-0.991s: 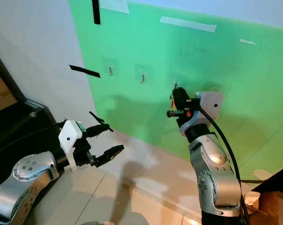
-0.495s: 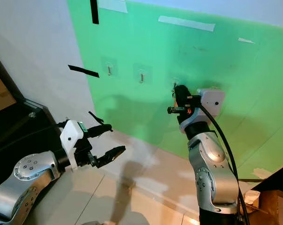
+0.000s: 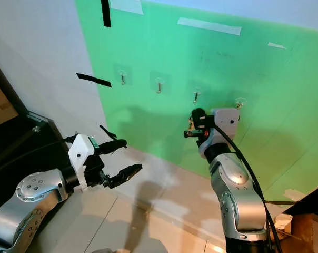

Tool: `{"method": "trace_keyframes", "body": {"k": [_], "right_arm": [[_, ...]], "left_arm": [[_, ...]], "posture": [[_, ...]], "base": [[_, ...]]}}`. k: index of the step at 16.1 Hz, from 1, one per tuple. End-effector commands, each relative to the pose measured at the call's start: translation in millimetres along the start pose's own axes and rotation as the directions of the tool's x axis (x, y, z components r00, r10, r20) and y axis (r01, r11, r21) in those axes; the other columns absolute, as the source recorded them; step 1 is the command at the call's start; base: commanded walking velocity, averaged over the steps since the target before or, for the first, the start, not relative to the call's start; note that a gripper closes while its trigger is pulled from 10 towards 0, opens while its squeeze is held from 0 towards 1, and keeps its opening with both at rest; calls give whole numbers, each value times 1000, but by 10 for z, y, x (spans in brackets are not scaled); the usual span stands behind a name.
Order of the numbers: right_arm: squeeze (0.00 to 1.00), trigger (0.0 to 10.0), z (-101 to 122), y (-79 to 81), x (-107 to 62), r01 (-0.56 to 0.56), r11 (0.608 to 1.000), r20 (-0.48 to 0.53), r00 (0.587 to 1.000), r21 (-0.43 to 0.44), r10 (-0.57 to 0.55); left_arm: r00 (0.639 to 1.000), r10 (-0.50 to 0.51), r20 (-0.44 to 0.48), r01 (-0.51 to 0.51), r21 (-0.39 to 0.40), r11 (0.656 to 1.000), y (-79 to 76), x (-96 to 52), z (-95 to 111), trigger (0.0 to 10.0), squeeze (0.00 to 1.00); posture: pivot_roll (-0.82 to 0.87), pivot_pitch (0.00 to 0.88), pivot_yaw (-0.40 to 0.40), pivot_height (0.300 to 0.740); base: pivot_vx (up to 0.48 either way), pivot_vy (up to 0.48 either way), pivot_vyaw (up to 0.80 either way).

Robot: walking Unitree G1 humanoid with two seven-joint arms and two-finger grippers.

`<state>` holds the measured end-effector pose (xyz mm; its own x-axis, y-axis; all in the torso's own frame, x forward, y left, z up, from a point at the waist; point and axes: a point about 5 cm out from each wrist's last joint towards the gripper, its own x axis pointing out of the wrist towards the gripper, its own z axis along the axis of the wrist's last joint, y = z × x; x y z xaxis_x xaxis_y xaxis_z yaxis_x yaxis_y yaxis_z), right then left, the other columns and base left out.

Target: Hang keys on a hook

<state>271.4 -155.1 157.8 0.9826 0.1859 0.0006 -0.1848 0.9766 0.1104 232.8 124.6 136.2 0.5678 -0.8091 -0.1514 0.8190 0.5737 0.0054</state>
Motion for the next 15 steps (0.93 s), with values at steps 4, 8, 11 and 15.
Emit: {"method": "trace_keyframes", "body": {"k": [4,8,11,15], "right_arm": [[0,10000,-17,0,-26,1,1000,-7,1000,11,-1],[0,10000,152,24,-97,-74,997,95,993,34,71],[0,10000,233,4,-115,-92,995,138,987,29,87],[0,10000,305,33,-93,-105,993,187,978,44,95]], "left_arm": [[1000,-12,1,12,21,1000,0,0,53,10000,0],[1000,-16,0,16,20,1000,2,4,52,10000,0],[1000,-24,-1,24,20,1000,0,9,52,10000,0],[1000,-26,-1,26,24,999,-1,14,55,10000,0]], "posture": [[-10,0,33,740],[-15,0,38,740],[-17,0,39,740],[-15,0,40,740]], "base": [[0,0,0],[0,0,0],[0,0,0],[0,0,0]]}}
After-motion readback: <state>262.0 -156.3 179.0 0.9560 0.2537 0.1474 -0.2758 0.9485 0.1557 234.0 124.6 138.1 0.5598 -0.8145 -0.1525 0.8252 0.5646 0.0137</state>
